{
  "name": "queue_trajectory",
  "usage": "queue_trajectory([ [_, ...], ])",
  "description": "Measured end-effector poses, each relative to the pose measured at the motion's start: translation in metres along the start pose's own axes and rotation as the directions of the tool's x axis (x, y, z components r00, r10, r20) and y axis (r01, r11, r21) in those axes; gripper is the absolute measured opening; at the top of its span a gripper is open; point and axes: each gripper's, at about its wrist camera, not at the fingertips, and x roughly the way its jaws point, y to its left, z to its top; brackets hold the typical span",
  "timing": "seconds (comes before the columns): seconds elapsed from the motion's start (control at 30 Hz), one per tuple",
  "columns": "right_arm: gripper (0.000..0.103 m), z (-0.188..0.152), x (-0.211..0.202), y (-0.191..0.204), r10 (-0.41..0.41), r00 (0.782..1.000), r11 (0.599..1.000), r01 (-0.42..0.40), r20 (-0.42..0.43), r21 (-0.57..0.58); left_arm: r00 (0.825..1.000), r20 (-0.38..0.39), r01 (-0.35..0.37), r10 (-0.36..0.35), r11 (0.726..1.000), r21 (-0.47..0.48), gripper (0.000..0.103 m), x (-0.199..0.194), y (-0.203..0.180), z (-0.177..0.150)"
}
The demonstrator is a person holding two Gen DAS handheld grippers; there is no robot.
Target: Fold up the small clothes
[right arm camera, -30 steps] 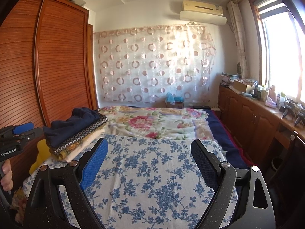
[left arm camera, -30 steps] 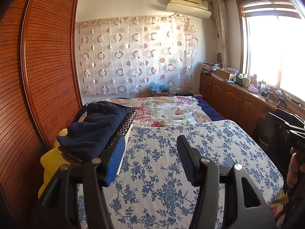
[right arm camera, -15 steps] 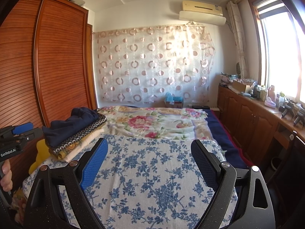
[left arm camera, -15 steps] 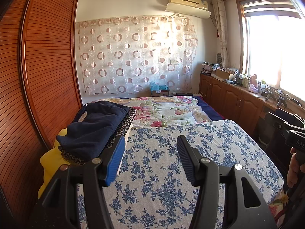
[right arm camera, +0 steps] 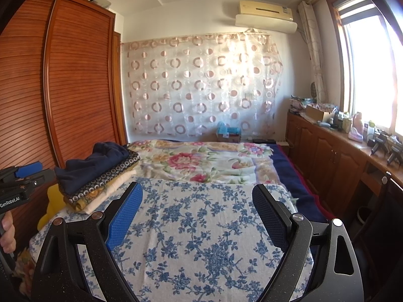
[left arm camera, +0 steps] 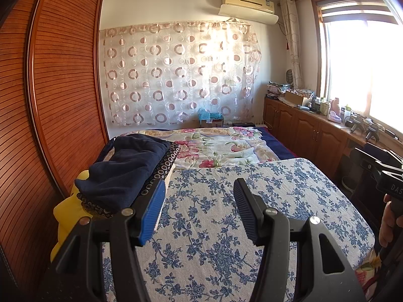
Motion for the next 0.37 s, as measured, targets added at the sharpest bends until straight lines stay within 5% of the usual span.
queue_trajectory([
  [0.37, 0.09, -0.0002, -0.0001, -0.0008, 0.0, 1.0, 1.0, 0.0, -0.001, 0.0, 1.0, 0.0, 0.001, -0.001, 1.0, 0.002, 0.056, -0.0006, 0.0001, -0.0003],
])
